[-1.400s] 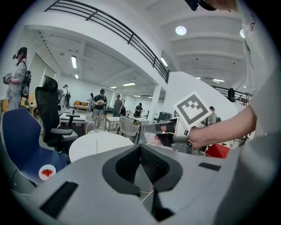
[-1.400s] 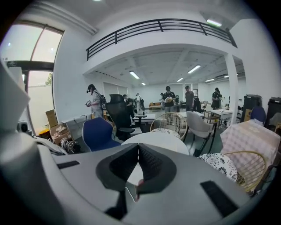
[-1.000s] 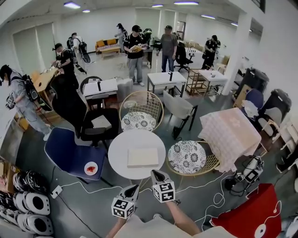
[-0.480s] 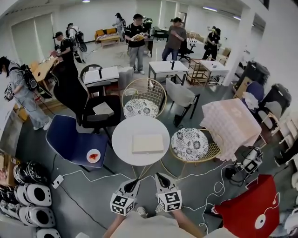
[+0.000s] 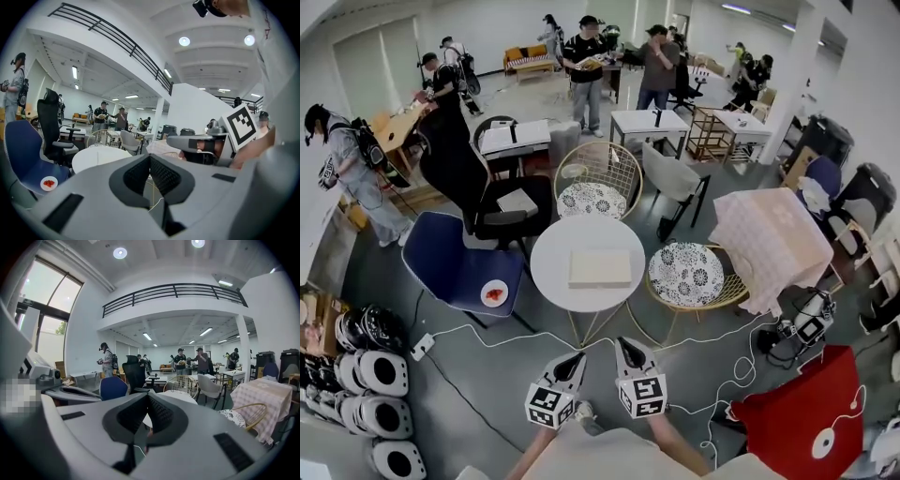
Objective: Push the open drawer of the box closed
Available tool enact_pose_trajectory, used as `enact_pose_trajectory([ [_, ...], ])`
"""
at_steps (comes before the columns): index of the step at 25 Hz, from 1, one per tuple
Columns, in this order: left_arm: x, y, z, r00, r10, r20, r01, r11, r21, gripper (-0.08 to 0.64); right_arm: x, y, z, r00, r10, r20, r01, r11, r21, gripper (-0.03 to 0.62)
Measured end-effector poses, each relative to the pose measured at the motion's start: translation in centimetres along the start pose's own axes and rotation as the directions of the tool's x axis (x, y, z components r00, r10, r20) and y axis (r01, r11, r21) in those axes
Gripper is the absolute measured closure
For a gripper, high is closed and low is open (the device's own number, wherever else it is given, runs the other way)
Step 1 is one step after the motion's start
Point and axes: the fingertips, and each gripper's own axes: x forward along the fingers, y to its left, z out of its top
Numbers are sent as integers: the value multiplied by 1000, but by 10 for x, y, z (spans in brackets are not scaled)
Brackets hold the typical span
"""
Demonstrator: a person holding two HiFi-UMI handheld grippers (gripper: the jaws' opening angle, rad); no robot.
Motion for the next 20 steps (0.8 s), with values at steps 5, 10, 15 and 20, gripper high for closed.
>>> enact_pose_trajectory([
  [5,-9,-26,-13,1000,6,-8,-6,1000,-4,548,-26,0,-11,1000,7,-10,-7,1000,2,577],
  [10,-19,-36,-17,1000,20,4,-20,1000,-2,548,-42,7,-18,1000,17,-23,-17,1000,-8,577],
  [15,-23,-40,-20,999,31,10,-31,999,-9,548,-47,13,-17,1000,25,-19,-25,1000,-18,577],
  [20,-22,-45,-18,999,31,11,-31,1000,5,548,-50,11,-14,1000,30,-9,-30,999,-22,577],
])
